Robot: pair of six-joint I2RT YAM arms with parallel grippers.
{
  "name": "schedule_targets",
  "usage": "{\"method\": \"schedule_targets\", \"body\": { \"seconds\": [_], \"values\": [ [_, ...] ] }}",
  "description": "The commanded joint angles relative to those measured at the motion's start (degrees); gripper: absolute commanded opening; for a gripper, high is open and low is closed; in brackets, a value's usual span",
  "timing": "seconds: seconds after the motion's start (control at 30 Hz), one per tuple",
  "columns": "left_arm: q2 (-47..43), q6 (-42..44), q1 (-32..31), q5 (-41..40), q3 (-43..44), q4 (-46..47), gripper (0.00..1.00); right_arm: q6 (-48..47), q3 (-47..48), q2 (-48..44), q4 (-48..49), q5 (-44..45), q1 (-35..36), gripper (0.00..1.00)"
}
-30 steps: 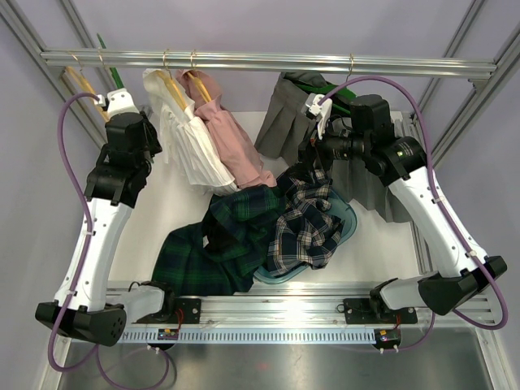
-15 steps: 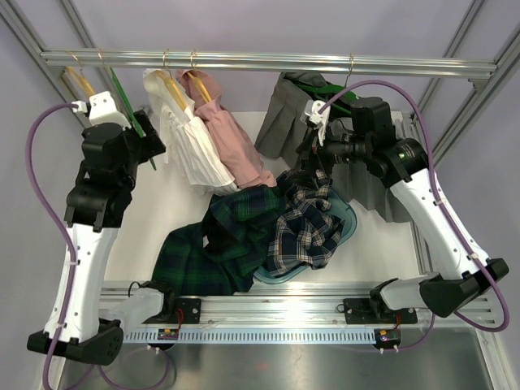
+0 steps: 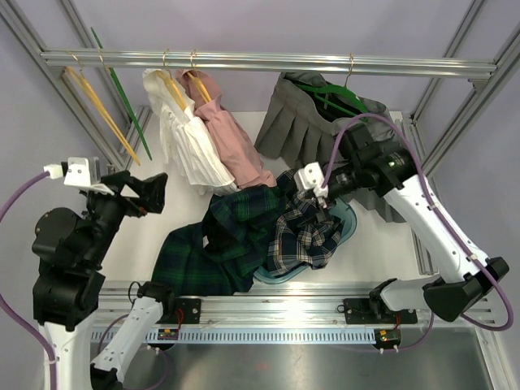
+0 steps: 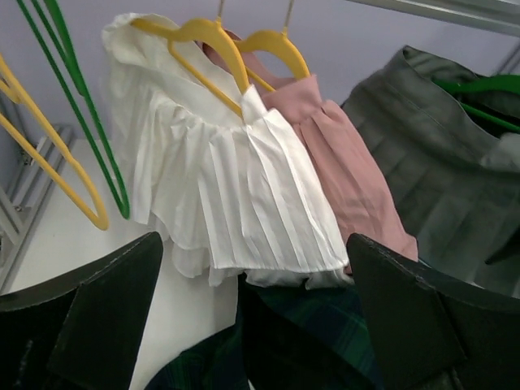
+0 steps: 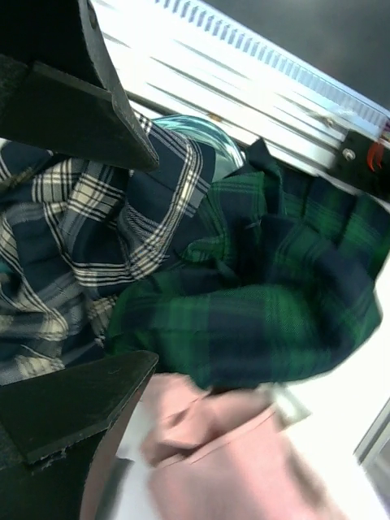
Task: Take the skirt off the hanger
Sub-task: Place the skirt into the basket
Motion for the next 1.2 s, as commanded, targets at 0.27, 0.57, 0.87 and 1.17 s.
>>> {"method": "schedule_targets", "body": {
  "seconds": [0.27, 0.57, 0.87, 1.17],
  "values": [
    [-10.21, -4.98, -0.14, 2.86, -6.16, -6.15, 0.99, -4.25, 2.19, 7.19, 16.35, 22.97, 22.17, 0.99],
    [-13.82, -6.21, -0.14, 0.66, -6.77, -10.20, 0.99, -4.42, 1.24, 14.49, 22.85, 35.37, 28.24, 0.99],
    [-16.54, -7.27, -0.22, -0.04, -9.06, -10.99, 0.99, 1.55, 0.09, 17.13, 26.54, 39.08, 28.86, 0.76],
    [-18.31, -7.88, -0.14, -0.83, -9.41, -12.22, 0.99, 8.40, 3.24, 16.09, 28.67, 40.68, 28.95, 0.06]
  ]
}}
